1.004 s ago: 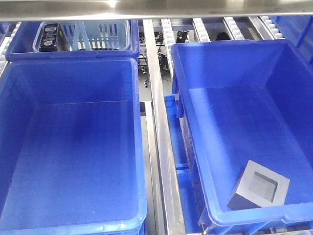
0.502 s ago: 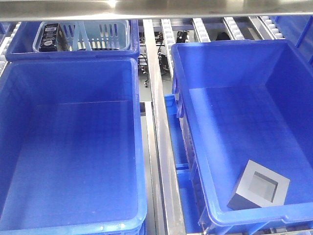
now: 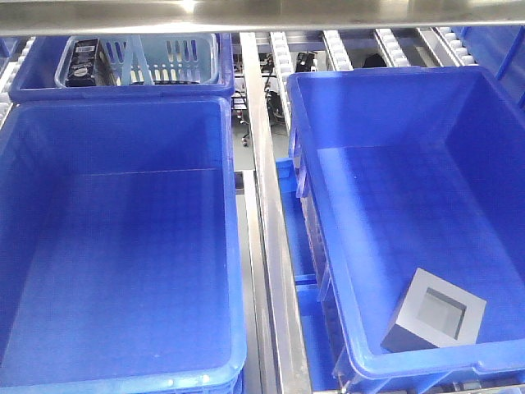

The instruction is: Sort gray base to blue bin

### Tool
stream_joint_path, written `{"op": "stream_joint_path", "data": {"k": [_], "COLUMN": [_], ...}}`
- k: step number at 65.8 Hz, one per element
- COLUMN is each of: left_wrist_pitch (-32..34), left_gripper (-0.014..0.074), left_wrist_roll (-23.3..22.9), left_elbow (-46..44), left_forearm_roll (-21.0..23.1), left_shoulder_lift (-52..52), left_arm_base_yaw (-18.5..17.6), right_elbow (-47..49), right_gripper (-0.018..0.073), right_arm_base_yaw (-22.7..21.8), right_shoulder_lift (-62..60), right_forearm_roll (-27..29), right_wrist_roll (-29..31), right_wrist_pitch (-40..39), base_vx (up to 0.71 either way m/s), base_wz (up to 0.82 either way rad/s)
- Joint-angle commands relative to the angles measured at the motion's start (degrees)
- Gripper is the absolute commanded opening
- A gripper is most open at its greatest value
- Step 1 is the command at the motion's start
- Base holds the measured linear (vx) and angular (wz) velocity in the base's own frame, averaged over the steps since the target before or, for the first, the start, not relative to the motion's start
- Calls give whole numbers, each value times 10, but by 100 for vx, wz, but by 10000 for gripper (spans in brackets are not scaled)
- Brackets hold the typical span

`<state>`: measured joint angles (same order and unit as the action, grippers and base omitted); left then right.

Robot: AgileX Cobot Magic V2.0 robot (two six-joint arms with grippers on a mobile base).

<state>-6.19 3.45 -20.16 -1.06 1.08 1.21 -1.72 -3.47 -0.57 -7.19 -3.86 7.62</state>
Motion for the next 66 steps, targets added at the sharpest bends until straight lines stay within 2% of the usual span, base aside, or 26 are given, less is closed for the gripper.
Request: {"op": "stream_joint_path", "data": {"k": [1, 17, 31, 36, 43, 66], "left_wrist_pitch": [49, 57, 112, 71, 50, 49], "left_gripper": [-6, -6, -6, -6, -6, -6], "left_wrist_roll": [-2, -2, -3, -2, -1, -1], "left_elbow": [7, 113, 215, 213, 214, 215], "left_forearm_roll": [1, 5, 5, 5, 4, 5], "left_shoulder_lift": [5, 5, 5, 5, 5, 5], "left_arm_base_yaw": [1, 1, 1, 1, 1, 1], "right_elbow": [-8, -8, -8, -8, -8, -8], "right_gripper": [-9, -9, -9, -9, -9, -9], "right_arm_base_yaw": [-1, -1, -1, -1, -1, -1], "right_shoulder_lift": [-9, -9, -9, -9, -9, -9], "right_forearm_roll": [-5, -5, -5, -5, -5, -5], "right_wrist_roll": [3, 3, 3, 3, 3, 3], "right_wrist_pitch": [-43, -43, -43, -43, -43, -43], "base_vx": [0, 0, 0, 0, 0, 0], "base_wz": [0, 0, 0, 0, 0, 0]}}
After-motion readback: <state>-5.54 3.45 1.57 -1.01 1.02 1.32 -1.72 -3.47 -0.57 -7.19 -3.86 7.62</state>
